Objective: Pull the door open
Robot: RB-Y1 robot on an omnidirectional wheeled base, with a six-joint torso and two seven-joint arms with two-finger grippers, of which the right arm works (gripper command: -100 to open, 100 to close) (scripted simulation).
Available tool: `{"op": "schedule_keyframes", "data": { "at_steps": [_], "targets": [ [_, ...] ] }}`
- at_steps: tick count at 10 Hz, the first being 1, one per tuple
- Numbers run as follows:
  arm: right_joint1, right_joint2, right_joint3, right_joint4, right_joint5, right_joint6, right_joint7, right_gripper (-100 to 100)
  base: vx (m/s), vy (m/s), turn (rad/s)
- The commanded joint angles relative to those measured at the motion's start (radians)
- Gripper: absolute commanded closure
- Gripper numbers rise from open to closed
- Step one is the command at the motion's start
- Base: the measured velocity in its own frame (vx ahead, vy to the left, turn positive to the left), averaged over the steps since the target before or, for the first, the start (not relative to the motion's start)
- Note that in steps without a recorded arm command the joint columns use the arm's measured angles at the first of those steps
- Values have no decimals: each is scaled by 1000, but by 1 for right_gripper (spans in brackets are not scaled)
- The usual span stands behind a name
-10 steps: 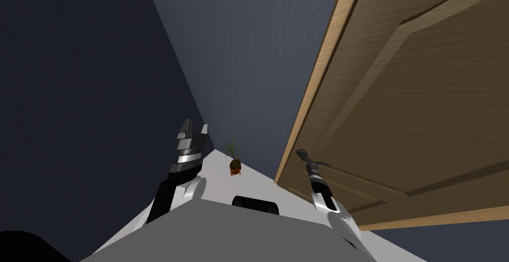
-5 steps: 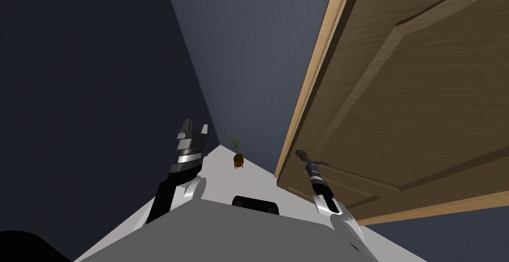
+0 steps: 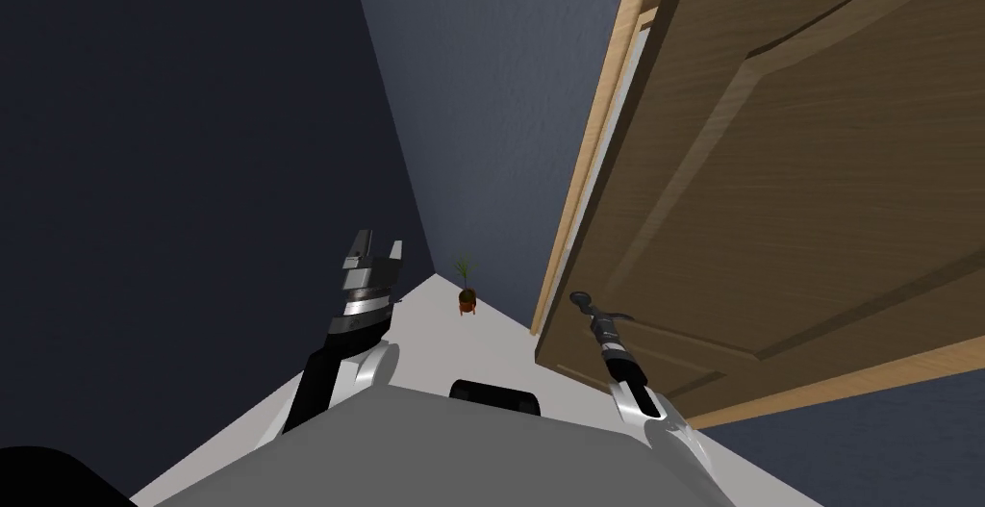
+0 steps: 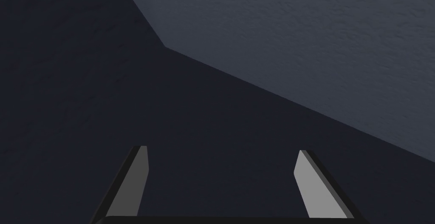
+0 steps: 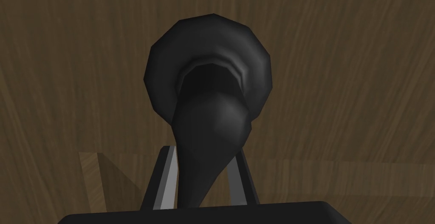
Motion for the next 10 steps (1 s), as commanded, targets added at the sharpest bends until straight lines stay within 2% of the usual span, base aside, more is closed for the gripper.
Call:
{"op": "schedule_keyframes", "data": {
  "at_steps": [1,7,8,9,10],
  "targets": [
    [8,-9,12,-4,15,-17,-22,100,-164,-28,77],
    [42,-47,58,-18,75,-84,-109,100,-228,-68,91],
    [46,-51,64,-20,81,-91,-119,100,-242,-39,50],
    [42,-48,60,-15,76,-85,-111,100,-109,-13,2],
    [66,-56,58,-21,100,-114,-138,100,-152,-28,106]
  ]
}}
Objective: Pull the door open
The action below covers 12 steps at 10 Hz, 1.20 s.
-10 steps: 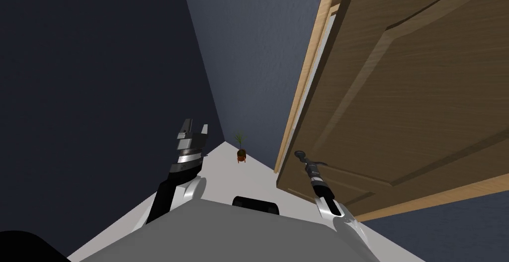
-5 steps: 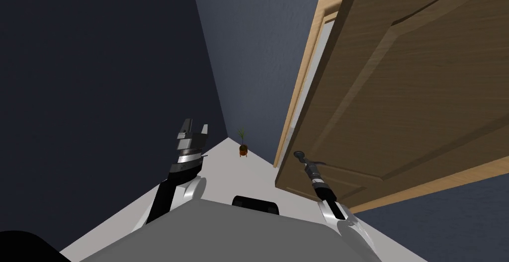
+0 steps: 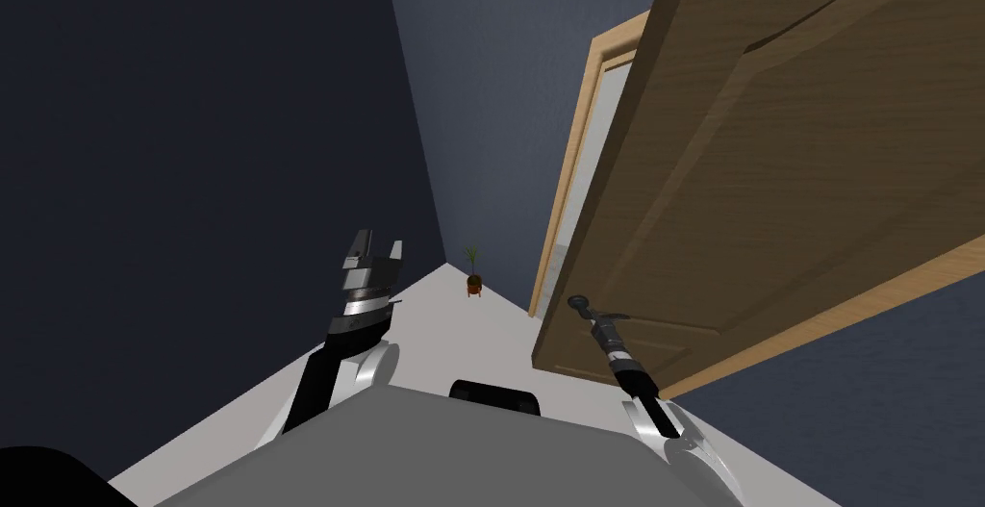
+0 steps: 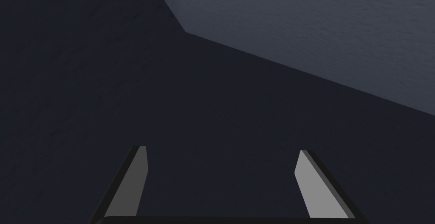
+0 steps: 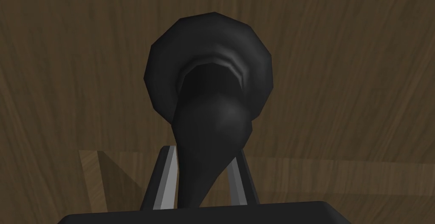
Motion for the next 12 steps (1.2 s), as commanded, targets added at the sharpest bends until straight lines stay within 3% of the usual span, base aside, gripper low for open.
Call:
{"op": "schedule_keyframes", "data": {
  "at_steps": [1,7,8,9,12],
  "targets": [
    [15,-6,-1,-6,18,-28,-20,100,-191,-72,116],
    [87,-39,-14,-36,97,-131,-105,100,-173,-79,110],
    [95,-43,-15,-39,106,-142,-115,100,-186,-67,64],
    [96,-38,-12,-48,101,-126,-112,100,-84,-33,11],
    [121,-53,-36,-28,129,-190,-133,100,-176,-91,192]
  ]
}}
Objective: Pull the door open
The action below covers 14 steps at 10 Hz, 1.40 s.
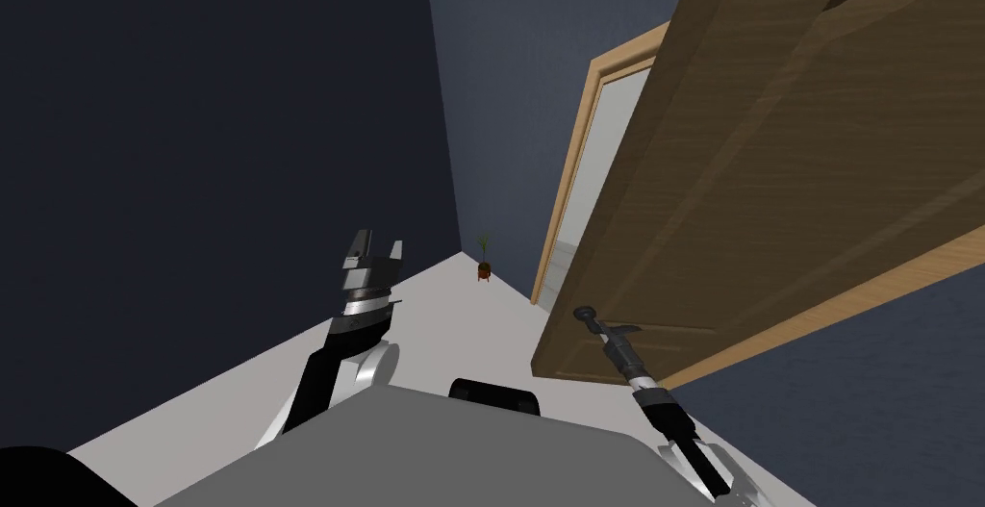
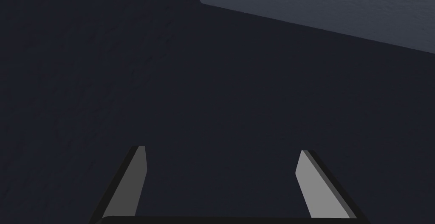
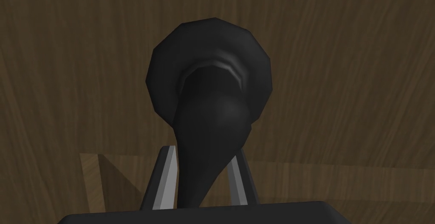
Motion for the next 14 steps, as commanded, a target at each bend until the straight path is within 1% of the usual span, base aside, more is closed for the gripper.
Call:
{"op": "schedule_keyframes", "data": {
  "at_steps": [1,2,5,6,7,8,10,14],
  "targets": [
    [14,-9,-14,11,14,-37,-9,100,-209,-80,179],
    [17,-12,-18,14,19,-47,-12,100,-178,-70,125],
    [36,-26,-41,31,42,-102,-28,100,-192,-97,160],
    [41,-29,-46,35,48,-115,-32,100,-186,-68,135],
    [34,-23,-39,40,45,-106,-27,100,-76,-20,19],
    [40,-28,-48,52,52,-127,-30,100,-124,-55,137],
    [48,-35,-60,63,61,-152,-33,100,-198,-112,217],
    [66,-50,-88,88,80,-211,-42,100,-217,-94,184]
  ]
}}
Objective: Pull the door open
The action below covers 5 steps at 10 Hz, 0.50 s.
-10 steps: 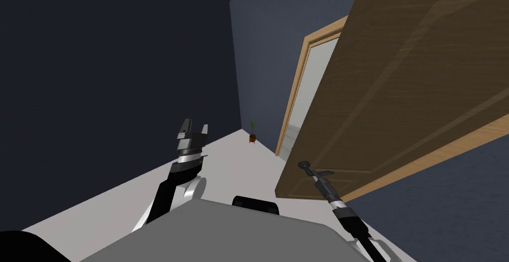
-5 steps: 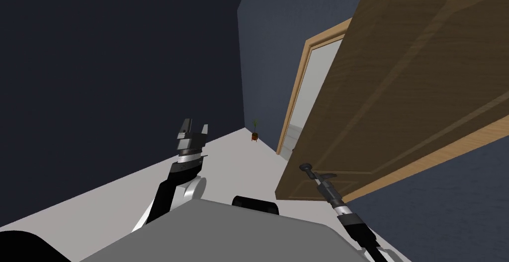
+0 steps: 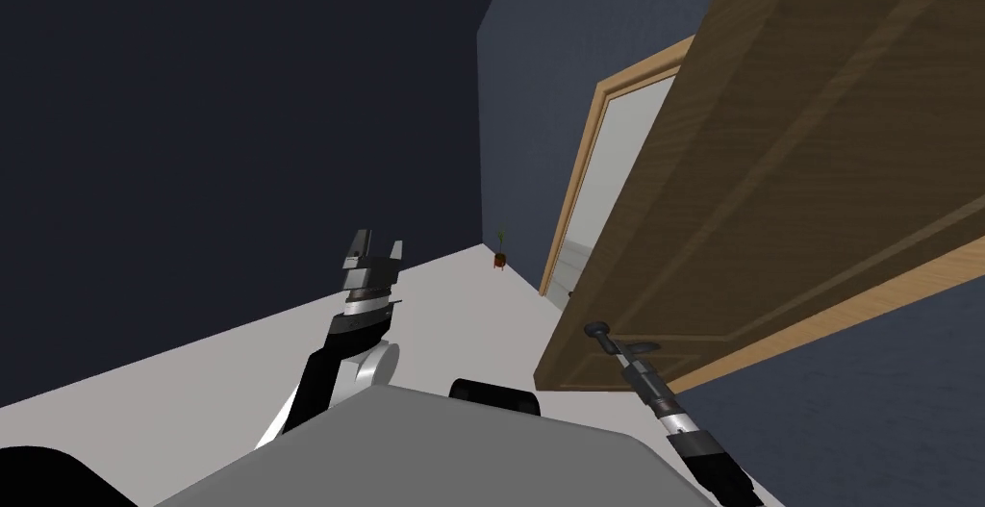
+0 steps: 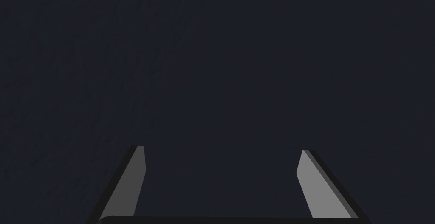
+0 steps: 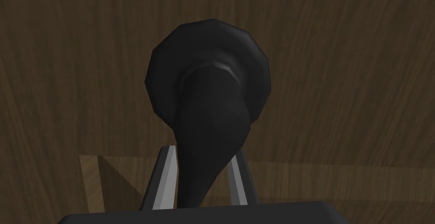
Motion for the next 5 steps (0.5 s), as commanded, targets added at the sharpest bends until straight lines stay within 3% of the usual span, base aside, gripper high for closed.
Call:
{"op": "schedule_keyframes", "data": {
  "at_steps": [1,3,4,5],
  "targets": [
    [9,-8,-13,3,6,-20,-3,100,-184,-92,168],
    [15,-13,-23,12,12,-40,-6,100,-202,-69,130],
    [12,-7,-16,12,12,-32,-5,100,-86,-30,24],
    [13,-9,-19,19,16,-40,-6,100,-112,-81,146]
  ]
}}
